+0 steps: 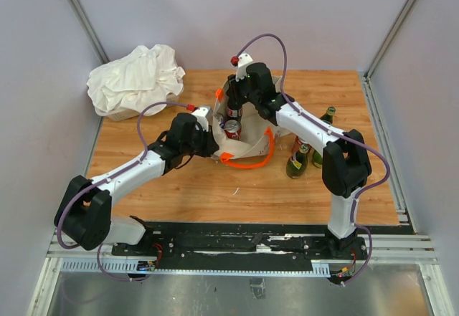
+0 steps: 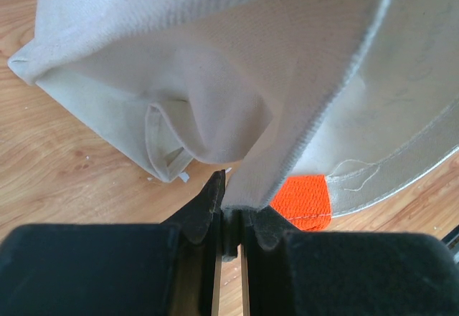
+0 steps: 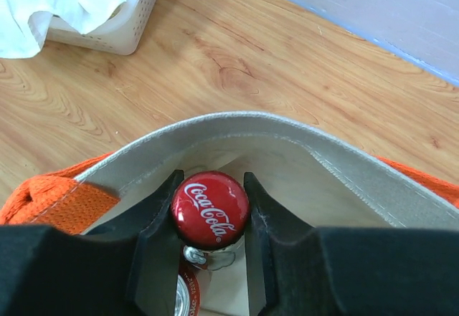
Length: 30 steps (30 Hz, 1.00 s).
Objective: Take the beverage out of the canvas bag
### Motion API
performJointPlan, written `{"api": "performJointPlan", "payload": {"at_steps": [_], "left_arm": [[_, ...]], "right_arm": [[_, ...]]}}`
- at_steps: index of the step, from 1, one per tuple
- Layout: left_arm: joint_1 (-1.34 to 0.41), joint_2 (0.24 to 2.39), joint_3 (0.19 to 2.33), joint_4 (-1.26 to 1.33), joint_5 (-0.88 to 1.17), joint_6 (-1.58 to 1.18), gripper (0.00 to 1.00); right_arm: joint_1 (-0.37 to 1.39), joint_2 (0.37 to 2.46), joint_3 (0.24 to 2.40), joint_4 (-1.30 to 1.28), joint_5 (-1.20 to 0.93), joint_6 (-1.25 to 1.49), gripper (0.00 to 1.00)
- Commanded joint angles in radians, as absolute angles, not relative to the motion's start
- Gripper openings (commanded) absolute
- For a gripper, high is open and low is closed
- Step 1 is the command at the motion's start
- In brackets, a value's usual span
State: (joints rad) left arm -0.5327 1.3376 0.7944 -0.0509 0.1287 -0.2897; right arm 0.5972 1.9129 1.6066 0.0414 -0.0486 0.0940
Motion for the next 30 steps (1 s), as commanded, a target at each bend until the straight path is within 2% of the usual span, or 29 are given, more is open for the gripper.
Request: {"api": "performJointPlan", "payload": {"at_steps": [1,20,30], "left_arm": [[-0.528,1.369,0.796,-0.062,0.064,-0.276,0.13],[-0.528,1.410,0.824,-0.032,0.061,-0.274,0.13],[-0.528,1.407,0.837,-0.028,0.050,-0.275,0.13]], "right_arm": [[0.614,1.865,1.657,0.043,-0.017,-0.013,0.01],[0.621,1.653,1.734,0.139,-0.074,-0.086,0.01],[0.620,1.543,1.891,0.100,-0.003,-0.238,0.01]]}}
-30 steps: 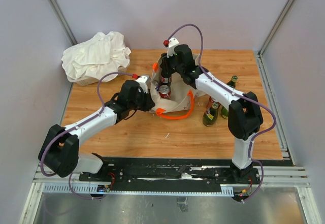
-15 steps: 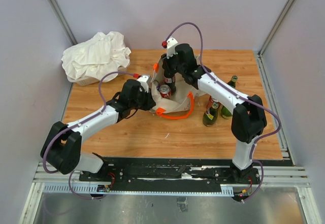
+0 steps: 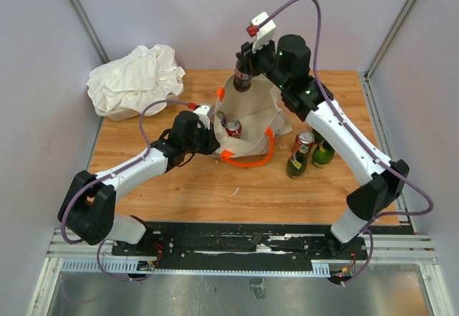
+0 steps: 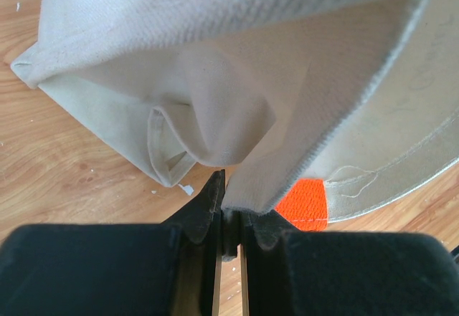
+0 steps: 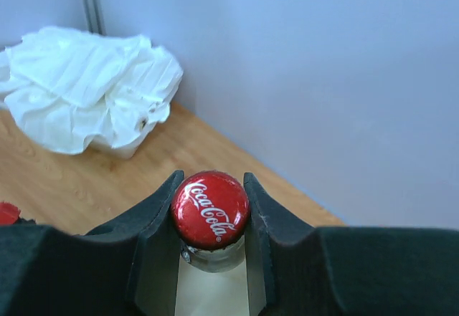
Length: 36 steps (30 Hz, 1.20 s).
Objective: Take the beverage out of the canvas bag
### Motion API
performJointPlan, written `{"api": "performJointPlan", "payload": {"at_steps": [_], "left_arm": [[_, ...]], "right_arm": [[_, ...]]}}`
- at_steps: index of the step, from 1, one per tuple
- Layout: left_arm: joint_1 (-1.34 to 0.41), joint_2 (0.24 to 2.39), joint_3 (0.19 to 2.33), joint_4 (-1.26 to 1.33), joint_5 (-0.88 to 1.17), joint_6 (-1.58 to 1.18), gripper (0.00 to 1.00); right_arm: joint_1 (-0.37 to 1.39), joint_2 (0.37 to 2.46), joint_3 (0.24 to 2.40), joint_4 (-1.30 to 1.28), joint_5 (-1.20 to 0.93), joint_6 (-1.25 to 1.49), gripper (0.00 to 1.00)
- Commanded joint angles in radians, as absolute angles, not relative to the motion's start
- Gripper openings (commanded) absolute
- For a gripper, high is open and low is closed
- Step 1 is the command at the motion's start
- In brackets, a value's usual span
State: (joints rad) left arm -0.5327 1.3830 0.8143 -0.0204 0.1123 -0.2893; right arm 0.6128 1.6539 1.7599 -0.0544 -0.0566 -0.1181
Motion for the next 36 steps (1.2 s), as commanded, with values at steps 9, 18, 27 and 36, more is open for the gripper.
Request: {"api": "performJointPlan", "payload": {"at_steps": [9,18,27,36], "left_arm": [[-0.528,1.405,0.826,-0.025,0.058,-0.278,0.13],[-0.528,1.402,0.830,-0.034,0.050,-0.275,0.13],[-0.528,1.427,0.852,-0.040,0.043,-0.268,0.13],[-0.528,1.442,0.865,-0.034,0.050,-0.274,0.12]], "right_arm": [[0.557,1.560,2.026,0.122,0.171,-0.391,0.01],[0.330,1.593,2.026,0.068,0.246,-0.228,0.01],[0.269,1.584,1.833,0.035,0.228,-0.171,0.01],[0.267,1.631,1.711,0.074,0.200,-0.108,0.01]]}}
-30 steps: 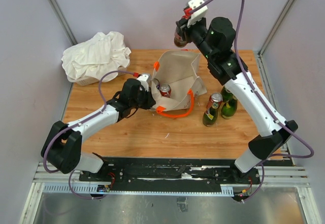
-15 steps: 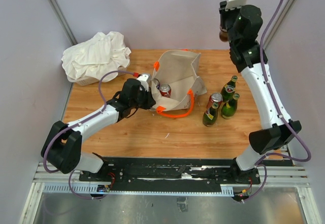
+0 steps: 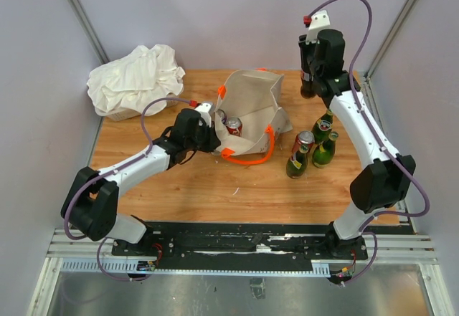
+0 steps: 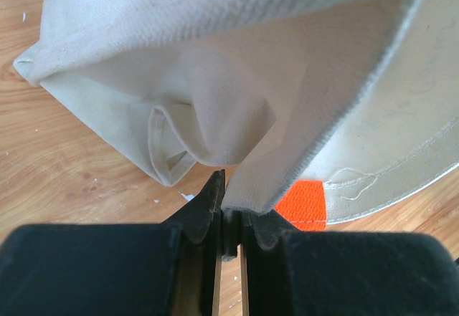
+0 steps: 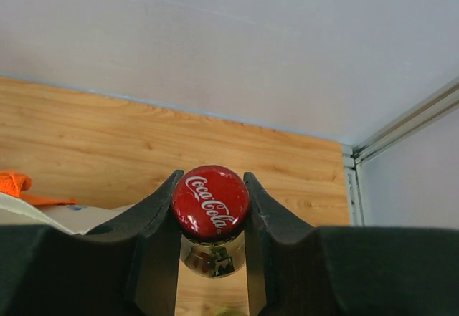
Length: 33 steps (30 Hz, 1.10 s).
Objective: Take the beverage out of the canvas bag
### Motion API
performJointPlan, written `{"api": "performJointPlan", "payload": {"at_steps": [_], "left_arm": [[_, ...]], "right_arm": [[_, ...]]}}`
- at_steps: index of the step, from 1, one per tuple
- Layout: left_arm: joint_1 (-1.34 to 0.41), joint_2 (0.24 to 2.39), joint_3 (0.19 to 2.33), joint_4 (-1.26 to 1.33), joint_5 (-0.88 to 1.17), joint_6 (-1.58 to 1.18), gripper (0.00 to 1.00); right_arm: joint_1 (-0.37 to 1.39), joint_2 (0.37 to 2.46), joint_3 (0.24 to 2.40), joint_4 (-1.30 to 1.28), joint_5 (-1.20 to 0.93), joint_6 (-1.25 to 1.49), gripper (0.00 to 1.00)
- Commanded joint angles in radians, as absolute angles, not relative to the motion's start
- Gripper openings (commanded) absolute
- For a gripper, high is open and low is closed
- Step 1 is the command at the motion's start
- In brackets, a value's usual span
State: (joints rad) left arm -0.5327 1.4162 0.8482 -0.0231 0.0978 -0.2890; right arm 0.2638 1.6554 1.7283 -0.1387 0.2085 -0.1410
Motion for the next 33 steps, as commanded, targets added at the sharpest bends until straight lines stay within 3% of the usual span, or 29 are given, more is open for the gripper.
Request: {"api": "performJointPlan", "payload": {"at_steps": [1,7,33], "left_arm": [[-0.528,1.440,0.865,-0.034,0.049,-0.275,0.12],[-0.528,1.413,0.861,-0.049,0.018,-0.276,0.12],[-0.528,1.253,0.782,-0.082,-0.149,-0.287,0.11]], "right_arm": [[0.267,1.633,1.684,0.091,0.198,-0.102,0.01],[0.260,1.658,1.552,0.181,0.150,-0.051,0.01],[0.253,1.655,1.374,0.198,0.199,0.035,0.01]]}}
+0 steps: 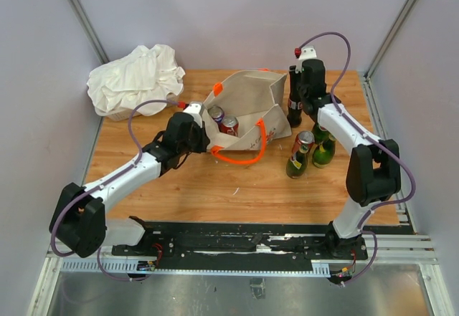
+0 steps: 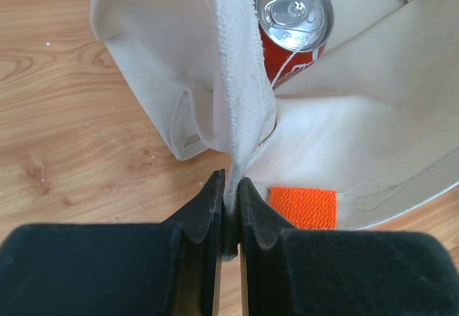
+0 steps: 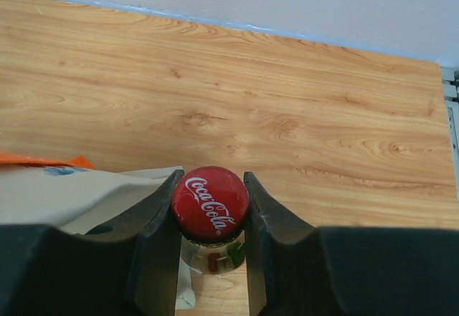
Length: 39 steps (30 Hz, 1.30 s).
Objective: Take the beverage out of the canvas bag
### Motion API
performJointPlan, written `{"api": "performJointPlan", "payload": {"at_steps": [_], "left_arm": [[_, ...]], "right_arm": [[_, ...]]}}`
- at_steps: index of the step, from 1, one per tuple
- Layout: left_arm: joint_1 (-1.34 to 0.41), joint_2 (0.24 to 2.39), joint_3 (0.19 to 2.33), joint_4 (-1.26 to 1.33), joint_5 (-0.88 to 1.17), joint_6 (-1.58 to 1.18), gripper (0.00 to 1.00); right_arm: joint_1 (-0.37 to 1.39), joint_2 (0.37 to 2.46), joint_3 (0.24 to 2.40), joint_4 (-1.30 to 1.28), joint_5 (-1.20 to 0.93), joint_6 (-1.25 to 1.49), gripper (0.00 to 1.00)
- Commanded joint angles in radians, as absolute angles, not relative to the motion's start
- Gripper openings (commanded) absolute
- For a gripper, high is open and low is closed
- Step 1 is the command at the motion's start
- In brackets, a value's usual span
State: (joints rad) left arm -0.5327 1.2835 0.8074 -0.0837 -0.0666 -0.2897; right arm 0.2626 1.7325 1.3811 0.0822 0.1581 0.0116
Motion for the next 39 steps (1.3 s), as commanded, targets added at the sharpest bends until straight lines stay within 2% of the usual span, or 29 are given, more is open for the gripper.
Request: {"api": "performJointPlan", "payload": {"at_steps": [1,7,9,14,19,23,30,39], "left_arm": [[-0.528,1.250,0.776,-0.078,-0.157,-0.287,0.11],[-0.528,1.238,0.749,-0.065,-0.211,-0.293,0.10],[-0.528,1.232,0.745,-0.065,-0.242,-0.295,0.10],[-0.528,1.208,0.737,-0.063,-0.291,-0.287,0.10],[-0.528,1.198,0.728,-0.052,-0.310,-0.290,0.10],[-0.528,1.213,0.727,-0.044,-0.295,-0.297,0.10],[-0.528,1.215,0.710,-0.019,-0.300,-0.306,0.10],[-0.528,1.194,0.683,-0.021,-0.303,-0.328,0.10]], "right_arm": [[0.252,1.651,1.367,0.195,0.204,0.038,0.01],[0.252,1.637,1.355,0.153,0.217,0.048,0.02],[0.252,1.639,1.354,0.148,0.223,0.046,0.12],[0.252,1.633,1.358,0.149,0.242,0.041,0.44],[0.252,1.621,1.361,0.149,0.253,0.041,0.61],[0.252,1.611,1.355,0.144,0.255,0.041,0.65],[0.278,1.532,1.354,0.119,0.220,0.047,0.66],[0.523,1.415,1.507,-0.069,0.080,-0.065,0.60]]}}
